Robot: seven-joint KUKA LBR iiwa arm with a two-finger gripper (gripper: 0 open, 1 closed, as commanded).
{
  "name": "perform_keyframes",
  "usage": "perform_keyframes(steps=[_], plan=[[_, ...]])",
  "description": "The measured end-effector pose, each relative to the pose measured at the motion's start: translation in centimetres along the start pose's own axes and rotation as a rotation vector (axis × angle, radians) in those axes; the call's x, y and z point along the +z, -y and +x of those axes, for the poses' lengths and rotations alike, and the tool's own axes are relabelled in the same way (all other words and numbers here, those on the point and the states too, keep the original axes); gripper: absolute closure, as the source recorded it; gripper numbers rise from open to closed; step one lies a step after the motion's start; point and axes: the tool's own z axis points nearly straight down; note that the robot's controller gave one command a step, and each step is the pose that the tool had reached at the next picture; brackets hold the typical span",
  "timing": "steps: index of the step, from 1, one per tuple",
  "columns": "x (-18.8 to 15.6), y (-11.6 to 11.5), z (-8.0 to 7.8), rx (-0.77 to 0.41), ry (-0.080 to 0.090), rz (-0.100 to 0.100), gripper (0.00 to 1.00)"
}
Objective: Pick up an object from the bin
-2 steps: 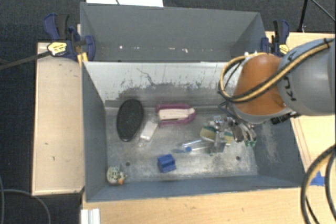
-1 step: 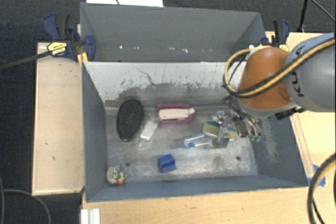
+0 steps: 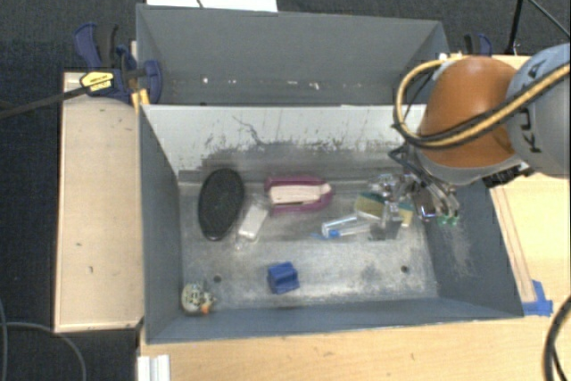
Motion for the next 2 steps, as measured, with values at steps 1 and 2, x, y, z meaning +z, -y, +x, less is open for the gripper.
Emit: perform_keyframes(steps=[1,2], plan=[[-4.37,0.04,-0.23,0.0,0.0,0.0,1.0],[-4.45,0.07,-0.35,0.0,-0.002,0.0,1.0]])
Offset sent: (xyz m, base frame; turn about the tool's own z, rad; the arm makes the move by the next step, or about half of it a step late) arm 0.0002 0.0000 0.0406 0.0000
